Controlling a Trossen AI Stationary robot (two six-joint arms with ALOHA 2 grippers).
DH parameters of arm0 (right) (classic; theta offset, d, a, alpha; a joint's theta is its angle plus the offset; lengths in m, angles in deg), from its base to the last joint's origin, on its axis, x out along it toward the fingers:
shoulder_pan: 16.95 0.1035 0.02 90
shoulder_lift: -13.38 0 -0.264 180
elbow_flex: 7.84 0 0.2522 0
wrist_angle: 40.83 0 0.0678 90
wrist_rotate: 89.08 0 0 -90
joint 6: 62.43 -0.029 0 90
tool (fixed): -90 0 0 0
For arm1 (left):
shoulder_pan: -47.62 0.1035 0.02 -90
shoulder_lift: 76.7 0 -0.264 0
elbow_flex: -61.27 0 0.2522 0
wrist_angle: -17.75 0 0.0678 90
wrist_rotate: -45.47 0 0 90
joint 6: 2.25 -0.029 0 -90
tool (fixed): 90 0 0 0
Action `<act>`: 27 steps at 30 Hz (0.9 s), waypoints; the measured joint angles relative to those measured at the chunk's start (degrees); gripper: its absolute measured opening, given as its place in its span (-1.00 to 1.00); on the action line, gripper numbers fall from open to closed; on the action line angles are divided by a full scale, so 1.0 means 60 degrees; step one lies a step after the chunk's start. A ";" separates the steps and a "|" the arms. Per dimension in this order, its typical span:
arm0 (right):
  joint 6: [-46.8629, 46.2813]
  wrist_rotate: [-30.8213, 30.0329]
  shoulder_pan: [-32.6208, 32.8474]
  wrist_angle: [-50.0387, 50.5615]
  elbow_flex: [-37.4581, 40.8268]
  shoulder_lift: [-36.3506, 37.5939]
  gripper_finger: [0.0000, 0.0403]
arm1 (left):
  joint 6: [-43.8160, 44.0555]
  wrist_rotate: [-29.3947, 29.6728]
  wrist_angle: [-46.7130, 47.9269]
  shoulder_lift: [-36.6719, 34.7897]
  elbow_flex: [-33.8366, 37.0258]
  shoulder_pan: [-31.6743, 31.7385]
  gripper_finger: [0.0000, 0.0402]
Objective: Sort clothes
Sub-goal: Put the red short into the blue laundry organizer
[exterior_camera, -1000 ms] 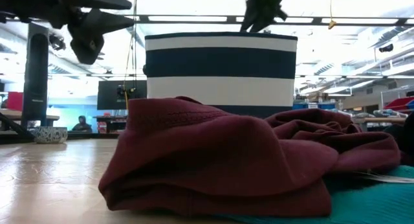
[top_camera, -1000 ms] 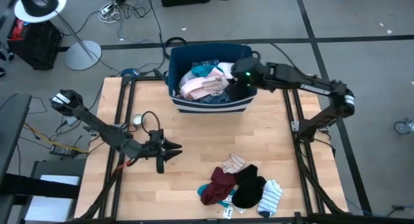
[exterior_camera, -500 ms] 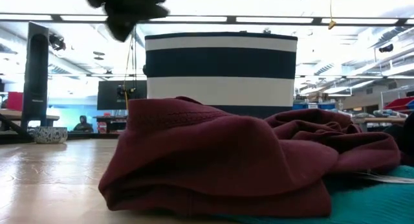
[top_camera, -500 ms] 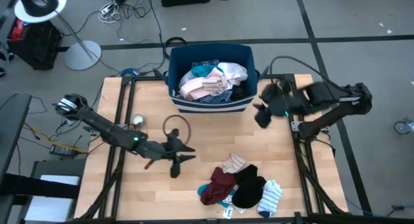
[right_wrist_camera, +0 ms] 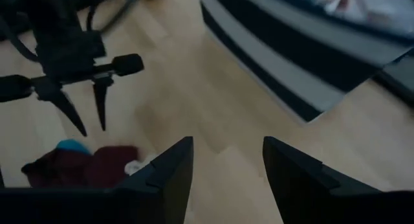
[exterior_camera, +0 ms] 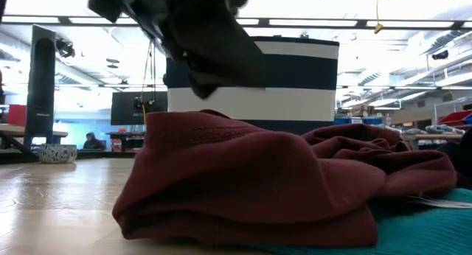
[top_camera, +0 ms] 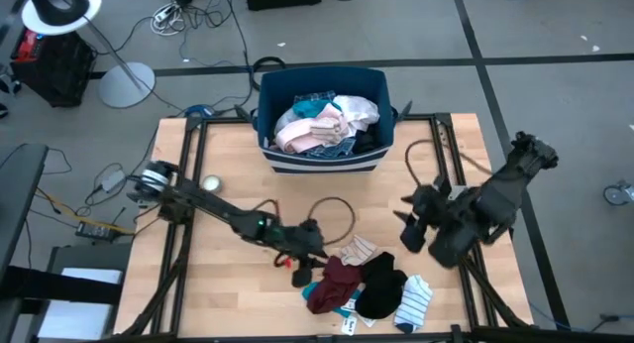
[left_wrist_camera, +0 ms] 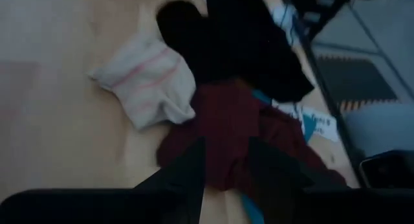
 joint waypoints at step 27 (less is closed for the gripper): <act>-0.3421 -0.0304 0.1115 -0.0011 0.0672 -0.3506 -0.10 | -0.0488 -0.0046 0.4635 0.0727 -0.3229 0.0347 -0.99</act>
